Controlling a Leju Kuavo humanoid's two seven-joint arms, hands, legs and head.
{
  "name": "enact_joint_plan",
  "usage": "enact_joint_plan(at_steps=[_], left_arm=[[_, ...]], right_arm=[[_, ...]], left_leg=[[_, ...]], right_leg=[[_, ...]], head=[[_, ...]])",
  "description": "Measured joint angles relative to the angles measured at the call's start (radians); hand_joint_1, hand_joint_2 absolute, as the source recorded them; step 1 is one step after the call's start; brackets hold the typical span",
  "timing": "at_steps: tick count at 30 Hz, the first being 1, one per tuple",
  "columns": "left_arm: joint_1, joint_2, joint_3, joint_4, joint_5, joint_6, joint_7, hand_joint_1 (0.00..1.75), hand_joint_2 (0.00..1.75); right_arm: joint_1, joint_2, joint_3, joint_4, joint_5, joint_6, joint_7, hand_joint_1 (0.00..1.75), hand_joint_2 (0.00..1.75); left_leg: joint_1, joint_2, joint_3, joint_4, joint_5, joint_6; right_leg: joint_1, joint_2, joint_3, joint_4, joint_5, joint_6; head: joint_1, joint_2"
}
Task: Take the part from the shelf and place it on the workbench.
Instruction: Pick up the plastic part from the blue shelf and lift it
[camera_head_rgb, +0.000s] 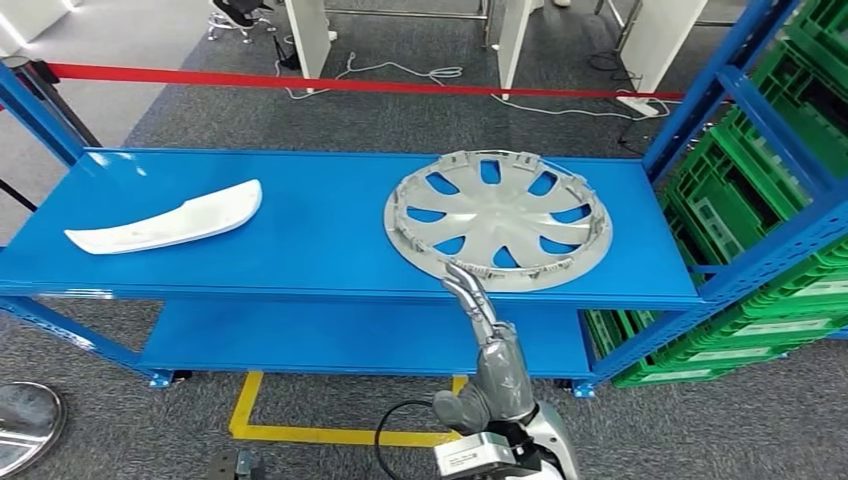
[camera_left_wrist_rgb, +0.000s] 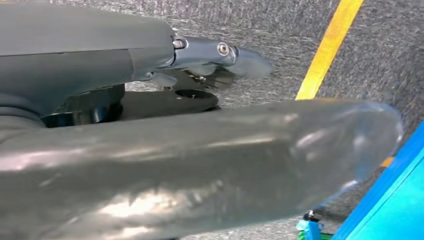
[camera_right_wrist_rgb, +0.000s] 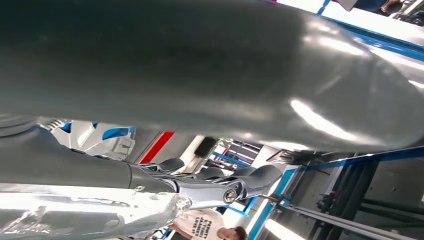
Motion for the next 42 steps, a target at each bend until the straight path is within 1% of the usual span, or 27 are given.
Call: enact_joint_plan(at_steps=[1, 2, 3, 5, 6, 8, 10, 12, 13, 15, 16, 17, 18, 20, 22, 24, 26, 27, 29, 31, 32, 33, 34, 35, 37, 38, 42], left_arm=[[0.000, 0.000, 0.000, 0.000, 0.000, 0.000, 0.000, 0.00, 0.00], [0.000, 0.000, 0.000, 0.000, 0.000, 0.000, 0.000, 0.00, 0.00], [0.000, 0.000, 0.000, 0.000, -0.001, 0.000, 0.000, 0.00, 0.00], [0.000, 0.000, 0.000, 0.000, -0.002, 0.000, 0.000, 0.00, 0.00], [0.000, 0.000, -0.001, 0.000, -0.004, 0.000, -0.001, 0.00, 0.00], [0.000, 0.000, -0.001, 0.000, -0.007, 0.000, -0.003, 0.00, 0.00], [-0.001, -0.001, -0.002, 0.000, -0.010, -0.002, -0.008, 0.00, 0.00], [-0.002, -0.003, -0.003, 0.000, -0.014, -0.007, -0.015, 0.00, 0.00], [-0.002, -0.003, -0.003, 0.000, -0.017, -0.012, -0.018, 0.00, 0.00], [-0.002, -0.004, -0.005, 0.000, -0.025, -0.021, -0.023, 0.00, 0.00], [-0.002, -0.005, -0.006, 0.000, -0.028, -0.024, -0.024, 0.00, 0.00], [-0.002, -0.006, -0.007, 0.000, -0.031, -0.026, -0.024, 0.00, 0.00], [-0.002, -0.008, -0.009, 0.000, -0.035, -0.028, -0.024, 0.00, 0.00], [-0.004, -0.011, -0.015, 0.000, -0.040, -0.032, -0.022, 0.00, 0.00], [-0.008, -0.015, -0.023, 0.000, -0.046, -0.034, -0.017, 0.00, 0.00], [-0.011, -0.018, -0.029, 0.000, -0.050, -0.035, -0.012, 0.00, 0.00], [-0.011, -0.020, -0.029, 0.000, -0.051, -0.036, -0.009, 0.00, 0.00], [-0.011, -0.020, -0.029, 0.000, -0.051, -0.038, -0.008, 0.00, 0.00], [-0.011, -0.021, -0.029, 0.000, -0.051, -0.044, -0.004, 0.00, 0.00], [-0.011, -0.021, -0.030, 0.000, -0.051, -0.049, -0.001, 0.00, 0.00], [-0.011, -0.021, -0.030, 0.000, -0.053, -0.049, 0.001, 0.00, 0.00], [-0.011, -0.020, -0.030, 0.000, -0.056, -0.049, 0.002, 0.00, 0.00], [-0.011, -0.020, -0.032, 0.000, -0.059, -0.049, 0.002, 0.00, 0.00], [-0.012, -0.020, -0.034, 0.000, -0.062, -0.048, 0.003, 0.00, 0.00], [-0.014, -0.020, -0.042, 0.000, -0.069, -0.047, 0.003, 0.00, 0.00], [-0.015, -0.020, -0.046, 0.000, -0.071, -0.046, 0.004, 0.00, 0.00], [-0.018, -0.019, -0.054, 0.000, -0.072, -0.038, 0.005, 0.00, 0.00]], right_arm=[[0.000, 0.000, 0.000, 0.000, 0.001, 0.000, 0.000, 0.00, 0.00], [0.000, -0.001, 0.000, 0.000, 0.002, -0.001, 0.001, 0.00, 0.00], [0.001, -0.001, 0.000, 0.000, 0.004, -0.002, 0.002, 0.00, 0.00], [0.001, -0.001, 0.000, 0.000, 0.008, -0.008, 0.005, 0.00, 0.00], [0.001, -0.001, 0.000, 0.000, 0.009, -0.011, 0.006, 0.00, 0.00], [0.003, -0.002, 0.000, 0.000, 0.007, -0.015, 0.013, 0.00, 0.00], [0.004, -0.003, 0.000, 0.000, 0.001, -0.007, 0.031, 0.00, 0.00], [0.002, -0.005, 0.000, 0.002, 0.012, 0.011, 0.063, 0.00, 0.00], [-0.002, -0.006, 0.001, 0.005, 0.029, 0.018, 0.080, 0.00, 0.44], [-0.017, -0.009, 0.002, 0.020, 0.067, 0.028, 0.109, 0.00, 1.31], [-0.029, -0.011, 0.002, 0.033, 0.084, 0.032, 0.122, 0.00, 1.75], [-0.046, -0.014, 0.002, 0.049, 0.098, 0.037, 0.134, 0.00, 1.75], [-0.069, -0.016, 0.002, 0.067, 0.111, 0.043, 0.148, 0.00, 1.75], [-0.129, -0.022, 0.000, 0.111, 0.134, 0.055, 0.174, 0.00, 1.75], [-0.202, -0.025, -0.004, 0.167, 0.158, 0.064, 0.203, 0.00, 1.75], [-0.268, -0.026, -0.008, 0.229, 0.174, 0.071, 0.222, 0.00, 1.75], [-0.311, -0.027, -0.012, 0.277, 0.179, 0.075, 0.230, 0.00, 1.75], [-0.326, -0.027, -0.014, 0.295, 0.182, 0.075, 0.235, 0.00, 1.75], [-0.353, -0.027, -0.017, 0.328, 0.202, 0.072, 0.257, 0.00, 1.75], [-0.387, -0.028, -0.018, 0.378, 0.241, 0.067, 0.301, 0.00, 1.75], [-0.406, -0.028, -0.018, 0.411, 0.261, 0.062, 0.323, 0.00, 1.75], [-0.426, -0.029, -0.019, 0.444, 0.276, 0.058, 0.339, 0.00, 1.75], [-0.448, -0.029, -0.021, 0.476, 0.286, 0.055, 0.350, 0.00, 1.75], [-0.472, -0.029, -0.024, 0.508, 0.292, 0.053, 0.356, 0.00, 1.75], [-0.515, -0.028, -0.033, 0.563, 0.294, 0.044, 0.359, 0.00, 1.75], [-0.530, -0.026, -0.040, 0.584, 0.291, 0.033, 0.358, 0.00, 1.75], [-0.541, -0.010, -0.076, 0.628, 0.280, -0.003, 0.361, 0.00, 1.75]], left_leg=[[-0.001, 0.000, 0.001, 0.000, -0.001, 0.001], [-0.001, 0.000, 0.002, 0.000, -0.002, 0.001], [-0.001, -0.001, 0.005, 0.000, -0.003, 0.001], [-0.001, -0.002, 0.012, 0.000, -0.007, -0.003], [-0.003, -0.003, 0.013, 0.002, -0.009, -0.007], [-0.006, -0.004, 0.014, 0.001, -0.010, -0.017], [-0.005, -0.003, 0.013, -0.003, -0.008, -0.029], [-0.004, -0.002, 0.002, 0.020, -0.028, -0.040], [-0.003, -0.001, -0.018, 0.061, -0.053, -0.044], [-0.003, -0.001, -0.080, 0.188, -0.113, -0.049], [-0.003, -0.001, -0.110, 0.244, -0.131, -0.051], [-0.003, -0.001, -0.126, 0.272, -0.132, -0.051], [-0.003, -0.001, -0.124, 0.264, -0.114, -0.050], [-0.002, 0.002, -0.072, 0.155, -0.042, -0.048], [-0.002, 0.005, -0.016, 0.037, 0.001, -0.043], [-0.004, 0.004, -0.003, 0.000, 0.005, -0.032], [-0.003, 0.001, -0.006, -0.002, 0.008, -0.018], [-0.001, 0.001, -0.005, -0.003, 0.010, -0.012], [0.001, 0.001, -0.004, -0.004, 0.011, -0.003], [0.000, 0.002, -0.004, -0.004, 0.010, 0.001], [-0.001, 0.002, -0.004, -0.004, 0.009, 0.002], [-0.001, 0.002, -0.003, -0.004, 0.009, 0.002], [-0.001, 0.001, -0.002, -0.004, 0.009, 0.002], [-0.001, 0.000, 0.001, -0.004, 0.008, 0.001], [-0.004, -0.002, 0.002, -0.002, 0.005, -0.006], [-0.005, -0.003, 0.002, -0.002, 0.005, -0.011], [-0.004, -0.003, -0.004, 0.001, -0.001, -0.035]], right_leg=[[0.000, 0.000, -0.024, 0.046, -0.012, 0.001], [0.000, 0.000, -0.031, 0.057, -0.005, 0.000], [0.000, 0.000, -0.018, 0.030, 0.020, -0.002], [0.000, 0.000, 0.046, -0.102, 0.087, -0.006], [0.000, 0.000, 0.075, -0.160, 0.107, -0.009], [0.002, 0.003, 0.100, -0.212, 0.116, -0.017], [0.003, 0.005, 0.099, -0.216, 0.120, -0.029], [0.000, 0.004, 0.101, -0.222, 0.124, -0.041], [-0.002, 0.003, 0.102, -0.225, 0.125, -0.046], [-0.002, 0.001, 0.101, -0.225, 0.125, -0.051], [-0.002, 0.001, 0.100, -0.225, 0.125, -0.052], [-0.002, 0.001, 0.100, -0.225, 0.125, -0.052], [-0.002, 0.002, 0.100, -0.225, 0.125, -0.051], [-0.003, 0.005, 0.102, -0.224, 0.126, -0.048], [0.001, 0.007, 0.098, -0.221, 0.126, -0.038], [0.005, 0.008, 0.094, -0.222, 0.129, -0.026], [0.004, 0.005, 0.094, -0.224, 0.129, -0.016], [0.003, 0.004, 0.088, -0.211, 0.119, -0.011], [0.002, 0.001, 0.046, -0.124, 0.071, -0.001], [0.002, 0.000, -0.020, 0.009, 0.019, 0.003], [0.002, 0.000, -0.042, 0.049, 0.012, 0.004], [0.002, 0.000, -0.046, 0.052, 0.024, 0.003], [0.002, 0.000, -0.031, 0.016, 0.053, 0.001], [0.002, 0.000, 0.000, -0.050, 0.091, -0.001], [0.003, 0.001, 0.063, -0.176, 0.137, -0.007], [0.004, 0.001, 0.080, -0.211, 0.144, -0.011], [0.004, 0.004, 0.085, -0.227, 0.145, -0.034]], head=[[0.000, 0.000], [0.001, 0.000], [0.001, 0.000], [0.001, 0.000], [0.002, 0.000], [0.000, 0.000], [0.000, 0.000], [-0.002, 0.000], [-0.004, 0.000], [-0.007, 0.000], [-0.007, 0.000], [-0.007, 0.000], [-0.007, 0.000], [-0.008, 0.000], [-0.011, 0.000], [-0.012, 0.000], [-0.010, 0.000], [-0.007, 0.000], [-0.001, 0.000], [0.002, 0.000], [0.003, 0.000], [0.003, 0.000], [0.003, 0.000], [0.003, 0.000], [0.003, 0.000], [0.003, 0.000], [0.001, 0.000]])
